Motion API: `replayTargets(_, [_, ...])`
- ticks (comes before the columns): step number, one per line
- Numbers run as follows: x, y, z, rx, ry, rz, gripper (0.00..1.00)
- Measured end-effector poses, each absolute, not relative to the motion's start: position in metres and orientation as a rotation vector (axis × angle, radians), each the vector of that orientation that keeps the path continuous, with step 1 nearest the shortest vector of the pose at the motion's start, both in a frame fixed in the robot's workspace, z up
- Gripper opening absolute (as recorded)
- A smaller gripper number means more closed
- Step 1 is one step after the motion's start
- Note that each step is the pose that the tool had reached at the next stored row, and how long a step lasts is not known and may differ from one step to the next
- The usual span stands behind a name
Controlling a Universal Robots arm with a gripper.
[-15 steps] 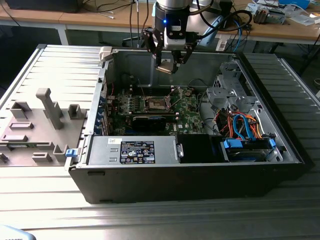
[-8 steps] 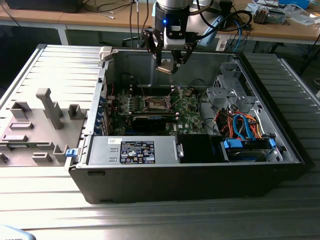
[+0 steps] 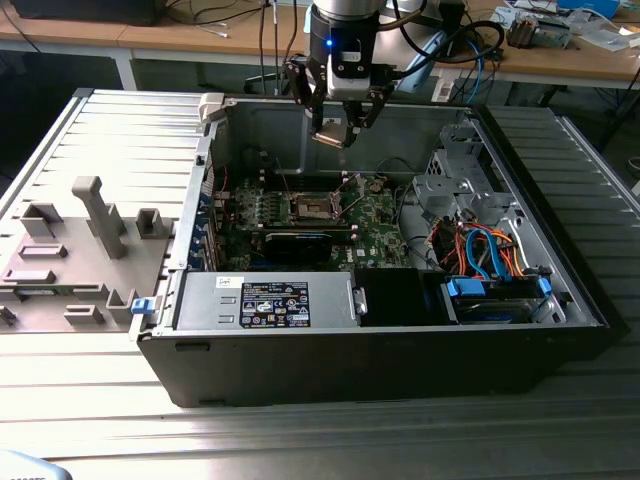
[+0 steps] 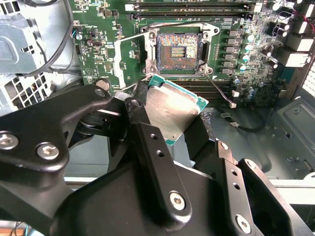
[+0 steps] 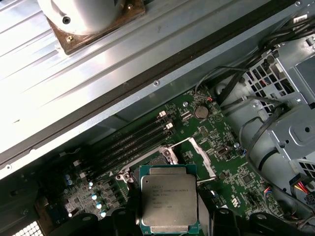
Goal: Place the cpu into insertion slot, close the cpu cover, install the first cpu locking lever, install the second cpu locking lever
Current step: 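Place the cpu into insertion slot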
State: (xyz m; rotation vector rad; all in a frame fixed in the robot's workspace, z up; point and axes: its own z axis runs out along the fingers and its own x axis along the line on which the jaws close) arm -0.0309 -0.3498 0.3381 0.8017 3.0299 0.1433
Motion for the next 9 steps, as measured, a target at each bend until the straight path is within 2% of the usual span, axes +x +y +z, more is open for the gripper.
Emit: replayTargets(9, [-0.0309,-0.3498,0.3381,0.812,3.027,0.143,0.55])
